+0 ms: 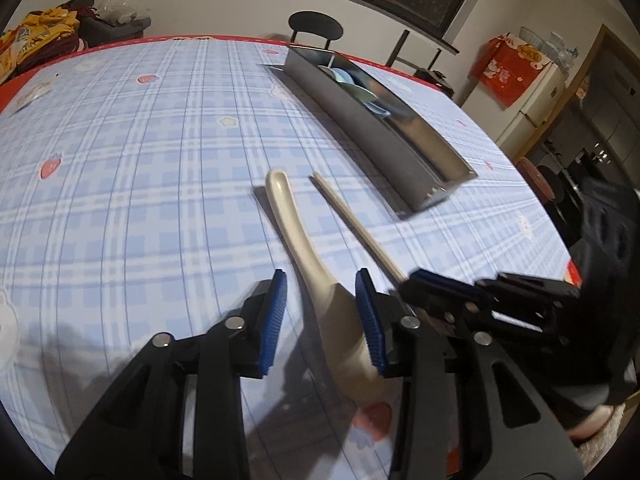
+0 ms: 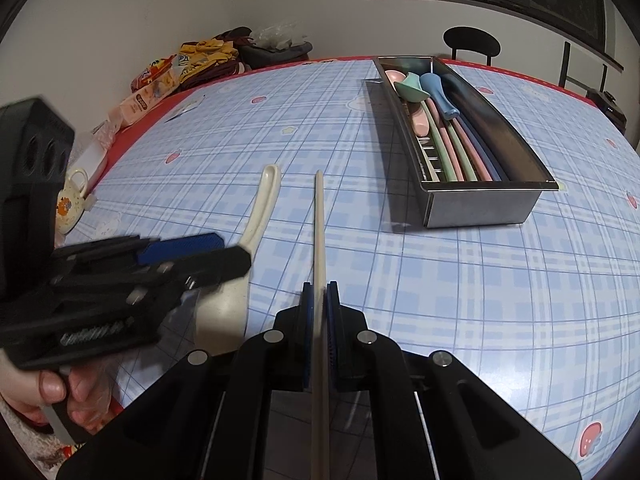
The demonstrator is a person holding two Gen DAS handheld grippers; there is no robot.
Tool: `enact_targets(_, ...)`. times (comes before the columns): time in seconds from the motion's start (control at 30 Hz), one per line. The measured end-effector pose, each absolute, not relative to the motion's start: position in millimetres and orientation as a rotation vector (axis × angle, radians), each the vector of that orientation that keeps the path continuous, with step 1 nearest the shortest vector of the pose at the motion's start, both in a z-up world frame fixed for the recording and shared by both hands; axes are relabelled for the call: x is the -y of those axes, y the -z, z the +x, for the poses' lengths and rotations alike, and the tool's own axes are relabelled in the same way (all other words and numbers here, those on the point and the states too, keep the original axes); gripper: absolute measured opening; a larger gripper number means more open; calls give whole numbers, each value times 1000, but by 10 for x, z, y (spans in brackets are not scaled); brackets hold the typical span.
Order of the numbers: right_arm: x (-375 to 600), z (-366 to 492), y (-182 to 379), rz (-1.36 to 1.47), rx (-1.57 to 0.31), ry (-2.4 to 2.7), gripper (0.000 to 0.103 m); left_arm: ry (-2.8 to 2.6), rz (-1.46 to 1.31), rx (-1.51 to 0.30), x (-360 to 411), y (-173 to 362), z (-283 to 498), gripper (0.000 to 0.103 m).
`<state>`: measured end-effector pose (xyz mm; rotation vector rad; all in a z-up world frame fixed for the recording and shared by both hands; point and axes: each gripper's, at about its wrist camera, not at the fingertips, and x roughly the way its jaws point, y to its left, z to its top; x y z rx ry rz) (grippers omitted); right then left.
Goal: Organize utensils
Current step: 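Grasp the cream chopstick with the right tool while the left grasps the cream spoon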
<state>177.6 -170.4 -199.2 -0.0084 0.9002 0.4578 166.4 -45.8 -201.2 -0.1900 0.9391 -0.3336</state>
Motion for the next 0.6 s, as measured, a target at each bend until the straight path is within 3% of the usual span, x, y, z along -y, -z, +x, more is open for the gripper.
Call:
enact_targets(0.4, 1669, 1768, 1989, -24, -897, -452, 7, 283, -85, -945, 589, 2014, 2036, 28)
enact_targets(0.6, 1671, 1763, 1990, -27, -896, -451, 7, 309, -101, -967, 498, 2013, 2129, 17)
